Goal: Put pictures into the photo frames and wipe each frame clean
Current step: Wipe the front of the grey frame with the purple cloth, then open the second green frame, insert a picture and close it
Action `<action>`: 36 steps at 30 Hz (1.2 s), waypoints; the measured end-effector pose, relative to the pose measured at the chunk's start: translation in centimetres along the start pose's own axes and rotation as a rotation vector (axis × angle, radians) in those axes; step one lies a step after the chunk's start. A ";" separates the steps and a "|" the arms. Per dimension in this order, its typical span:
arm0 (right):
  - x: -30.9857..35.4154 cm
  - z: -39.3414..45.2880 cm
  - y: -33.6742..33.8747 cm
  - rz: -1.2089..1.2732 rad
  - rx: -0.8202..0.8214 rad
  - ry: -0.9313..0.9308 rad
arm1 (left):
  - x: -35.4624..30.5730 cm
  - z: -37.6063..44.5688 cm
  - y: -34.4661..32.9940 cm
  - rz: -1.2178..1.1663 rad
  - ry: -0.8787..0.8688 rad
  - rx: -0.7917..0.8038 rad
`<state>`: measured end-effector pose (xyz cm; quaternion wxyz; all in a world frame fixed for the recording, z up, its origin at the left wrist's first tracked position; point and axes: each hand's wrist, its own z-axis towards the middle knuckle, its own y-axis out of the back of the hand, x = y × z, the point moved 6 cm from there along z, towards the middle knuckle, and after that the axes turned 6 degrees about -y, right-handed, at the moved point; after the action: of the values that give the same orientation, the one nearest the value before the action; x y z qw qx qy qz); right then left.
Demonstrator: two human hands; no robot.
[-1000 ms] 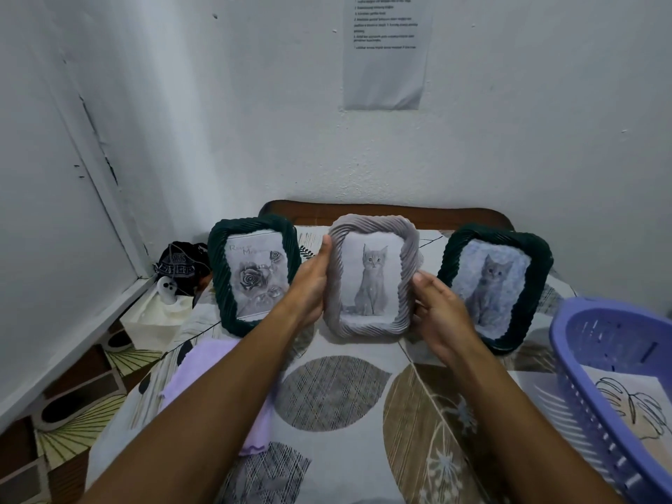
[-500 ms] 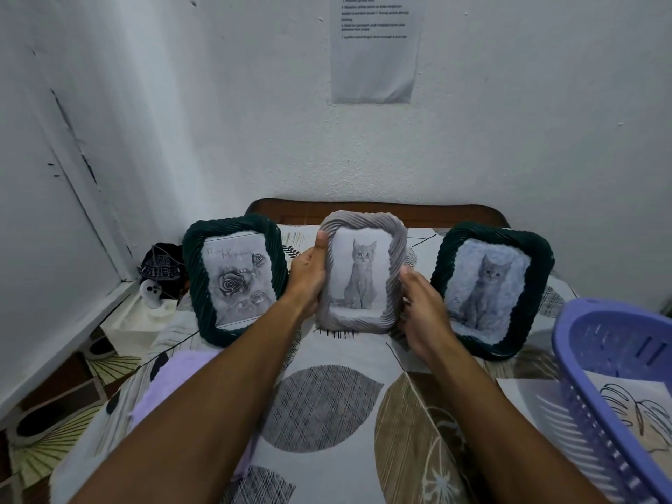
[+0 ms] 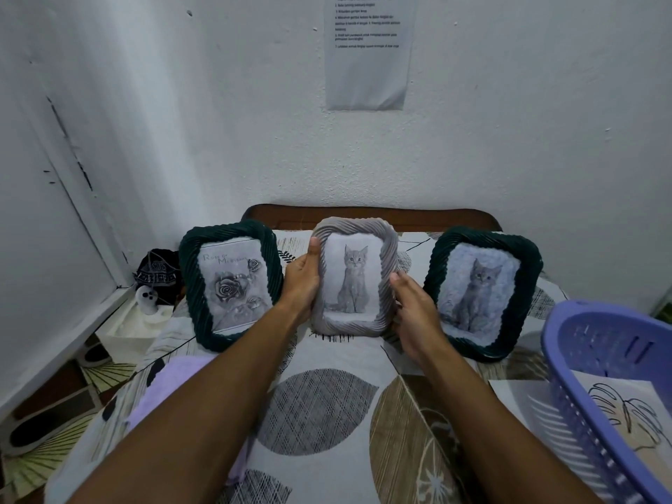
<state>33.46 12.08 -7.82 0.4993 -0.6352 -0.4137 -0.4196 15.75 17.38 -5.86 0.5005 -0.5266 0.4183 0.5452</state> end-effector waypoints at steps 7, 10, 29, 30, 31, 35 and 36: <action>0.0 -0.3 0.1 -0.145 -0.059 0.030 | -0.4 -0.3 0.3 0.153 -0.096 -0.104; 0.4 -1.2 0.0 -0.204 -0.070 0.058 | -1.0 -1.0 0.4 0.232 -0.178 -0.135; 10.7 -8.7 10.1 -0.417 -0.633 0.404 | -6.3 -9.8 -14.1 0.216 -0.440 0.426; 10.7 -8.2 10.9 -0.416 -0.640 0.366 | -6.0 -9.7 -14.7 0.196 -0.402 0.421; 10.6 -7.6 11.3 -0.419 -0.638 0.317 | -5.6 -9.5 -15.1 0.184 -0.365 0.404; 9.6 -5.6 12.1 -0.388 -0.558 0.169 | -2.6 -7.5 -16.5 0.170 -0.165 0.330; 9.3 -5.2 12.1 -0.369 -0.540 0.131 | -1.1 -6.6 -17.0 0.148 -0.106 0.342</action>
<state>47.09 6.01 -1.65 0.2544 -0.6305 -0.3626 -0.6373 33.44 13.32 -4.20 0.5625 -0.3722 0.5153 0.5286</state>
